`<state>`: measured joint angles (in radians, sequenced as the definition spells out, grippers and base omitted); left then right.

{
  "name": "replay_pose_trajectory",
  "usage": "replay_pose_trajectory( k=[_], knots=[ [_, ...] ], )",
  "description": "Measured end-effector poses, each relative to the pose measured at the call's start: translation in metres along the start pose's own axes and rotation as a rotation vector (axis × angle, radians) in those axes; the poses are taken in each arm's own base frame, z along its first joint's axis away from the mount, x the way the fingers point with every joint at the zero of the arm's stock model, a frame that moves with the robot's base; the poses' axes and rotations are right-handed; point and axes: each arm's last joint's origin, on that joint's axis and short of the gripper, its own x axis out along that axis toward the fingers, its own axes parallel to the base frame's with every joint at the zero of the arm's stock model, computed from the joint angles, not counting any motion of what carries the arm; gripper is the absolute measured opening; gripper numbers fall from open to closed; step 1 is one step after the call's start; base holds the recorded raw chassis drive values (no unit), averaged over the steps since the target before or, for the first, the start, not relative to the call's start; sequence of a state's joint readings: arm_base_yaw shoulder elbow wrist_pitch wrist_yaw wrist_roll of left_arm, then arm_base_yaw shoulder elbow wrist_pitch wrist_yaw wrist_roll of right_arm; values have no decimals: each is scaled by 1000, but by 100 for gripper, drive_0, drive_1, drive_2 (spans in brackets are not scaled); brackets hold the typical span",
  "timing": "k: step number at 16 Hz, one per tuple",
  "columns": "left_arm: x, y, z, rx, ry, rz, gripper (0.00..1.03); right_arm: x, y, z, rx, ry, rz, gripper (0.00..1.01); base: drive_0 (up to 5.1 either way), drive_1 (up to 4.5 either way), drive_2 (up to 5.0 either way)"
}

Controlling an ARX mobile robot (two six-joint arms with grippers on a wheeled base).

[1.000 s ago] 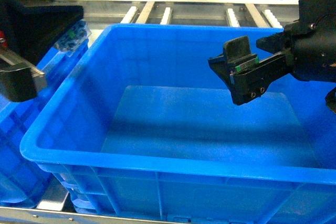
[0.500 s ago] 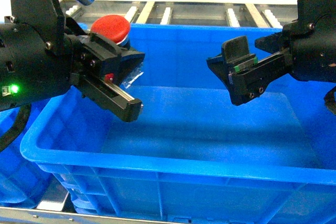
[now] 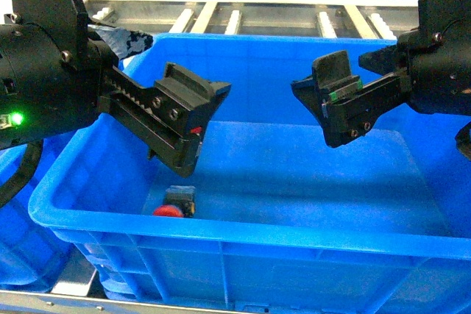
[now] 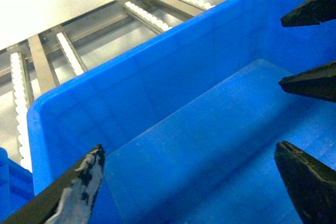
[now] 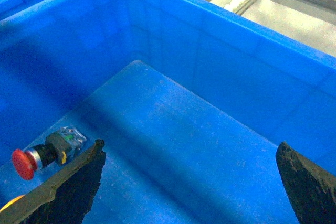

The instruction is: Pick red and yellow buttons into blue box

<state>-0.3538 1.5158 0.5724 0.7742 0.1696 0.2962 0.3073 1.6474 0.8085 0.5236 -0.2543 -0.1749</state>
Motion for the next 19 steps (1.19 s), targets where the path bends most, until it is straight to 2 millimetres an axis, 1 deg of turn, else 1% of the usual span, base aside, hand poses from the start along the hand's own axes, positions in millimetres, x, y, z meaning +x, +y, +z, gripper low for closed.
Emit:
replay_pose_trajectory(
  k=[1,2,12,13,14,15,16,18,19],
  knots=[
    [0,0,0,0,0,0,100,0,0,0,0,0,0,98,0,0,0],
    [0,0,0,0,0,0,97,0,0,0,0,0,0,98,0,0,0],
    [0,0,0,0,0,0,98,0,0,0,0,0,0,98,0,0,0],
    [0,-3,3,-12,-49,77,94,0,0,0,0,0,0,98,0,0,0],
    [-12,1,0,-115,-82,307,81,0,0,0,0,0,1,98,0,0,0],
    [-32,7,-8,-198,-77,457,70,0,0,0,0,0,0,98,0,0,0],
    [-54,16,-19,-257,-67,555,56,0,0,0,0,0,-2,98,0,0,0],
    [-83,15,-31,-287,-68,541,27,0,1,0,-1,-1,3,98,0,0,0],
    [-90,15,-33,-292,-71,538,18,0,0,0,0,0,0,98,0,0,0]
  ],
)
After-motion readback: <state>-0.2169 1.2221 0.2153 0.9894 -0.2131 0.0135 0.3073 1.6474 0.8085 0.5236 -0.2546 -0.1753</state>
